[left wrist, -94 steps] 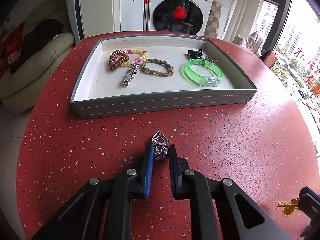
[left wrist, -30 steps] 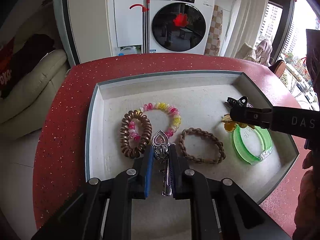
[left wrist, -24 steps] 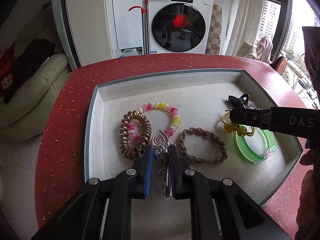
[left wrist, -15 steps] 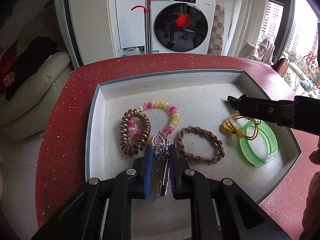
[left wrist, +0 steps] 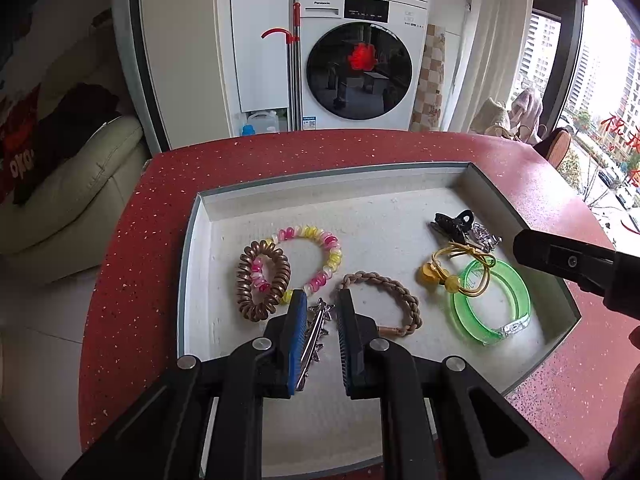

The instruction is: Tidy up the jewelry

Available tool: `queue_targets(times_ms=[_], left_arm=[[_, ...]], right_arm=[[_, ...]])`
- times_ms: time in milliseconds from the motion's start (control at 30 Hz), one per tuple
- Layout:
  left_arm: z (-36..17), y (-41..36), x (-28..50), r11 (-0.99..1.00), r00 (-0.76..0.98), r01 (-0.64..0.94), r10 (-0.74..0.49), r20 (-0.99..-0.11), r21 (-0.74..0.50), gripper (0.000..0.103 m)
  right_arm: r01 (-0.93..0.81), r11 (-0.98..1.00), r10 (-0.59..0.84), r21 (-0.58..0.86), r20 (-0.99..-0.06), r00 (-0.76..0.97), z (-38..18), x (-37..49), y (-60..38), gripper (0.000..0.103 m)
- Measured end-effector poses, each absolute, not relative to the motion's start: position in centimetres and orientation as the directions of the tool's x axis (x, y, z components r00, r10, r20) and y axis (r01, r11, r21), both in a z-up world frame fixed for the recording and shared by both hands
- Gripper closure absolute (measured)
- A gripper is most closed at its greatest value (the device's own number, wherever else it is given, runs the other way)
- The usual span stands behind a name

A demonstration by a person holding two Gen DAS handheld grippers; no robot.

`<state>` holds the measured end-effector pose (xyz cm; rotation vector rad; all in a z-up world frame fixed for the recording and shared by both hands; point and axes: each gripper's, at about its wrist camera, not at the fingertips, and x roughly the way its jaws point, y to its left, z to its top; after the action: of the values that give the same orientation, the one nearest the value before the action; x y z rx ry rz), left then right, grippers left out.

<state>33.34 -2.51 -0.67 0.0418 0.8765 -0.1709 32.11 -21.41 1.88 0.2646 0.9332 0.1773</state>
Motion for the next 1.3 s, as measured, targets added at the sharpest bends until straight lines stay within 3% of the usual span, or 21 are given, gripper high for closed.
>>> queue_targets(times_ms=[133, 167, 200, 233, 367, 500, 600, 667, 733, 1300], left_arm=[[-0.4, -2.6, 32.9, 0.985, 0.633, 0.17, -0.131, -0.763, -0.028, 0.068], [-0.4, -2.6, 32.8, 0.986, 0.633, 0.167, -0.128, -0.763, -0.027, 0.034], [-0.3, -2.5, 32.8, 0.987, 0.635, 0.157, -0.12, -0.763, -0.024, 0.006], [0.0, -2.4, 32.6, 0.992, 0.654, 0.129, -0.096, -0.75, -0.014, 0.0], [0.8, -2.3, 32.2, 0.991, 0.663, 0.137, -0.101, -0.741, -0.013, 0.0], [1.1, -2.1, 31.6, 0.992, 0.667, 0.122, -0.076, -0.741, 0.009, 0.0], [1.1, -1.5, 31.2, 0.995, 0.664, 0.099, -0.05, -0.746, 0.021, 0.0], [1.1, -1.1, 30.9, 0.996, 0.665, 0.086, -0.039, -0.746, 0.024, 0.0], [1.0, -0.8, 30.5, 0.997, 0.662, 0.078, -0.033, -0.748, 0.025, 0.0], [1.1, 0.3, 27.7, 0.998, 0.663, 0.054, -0.015, -0.749, 0.027, 0.0]], right_arm=[[-0.03, 0.952, 0.264, 0.305, -0.766, 0.587, 2.1, 31.6, -21.9, 0.042], [-0.029, 0.952, 0.262, 0.304, -0.766, 0.587, 2.1, 31.4, -21.9, 0.042], [-0.03, 0.953, 0.26, 0.3, -0.767, 0.587, 2.1, 31.3, -22.0, 0.042], [-0.029, 0.955, 0.255, 0.295, -0.768, 0.588, 2.1, 31.2, -22.0, 0.042], [-0.023, 0.96, 0.239, 0.279, -0.771, 0.59, 2.1, 30.9, -22.0, 0.041], [-0.015, 0.965, 0.221, 0.263, -0.774, 0.593, 2.2, 30.6, -22.1, 0.033], [-0.017, 0.975, 0.185, 0.219, -0.777, 0.602, 2.4, 30.2, -21.8, 0.019], [-0.016, 0.981, 0.163, 0.194, -0.777, 0.608, 2.5, 30.0, -21.6, 0.016], [-0.008, 0.983, 0.148, 0.182, -0.777, 0.612, 2.6, 29.7, -21.5, 0.0], [-0.049, 0.989, 0.14, 0.138, -0.793, 0.593, 2.3, 27.6, -20.6, 0.0]])
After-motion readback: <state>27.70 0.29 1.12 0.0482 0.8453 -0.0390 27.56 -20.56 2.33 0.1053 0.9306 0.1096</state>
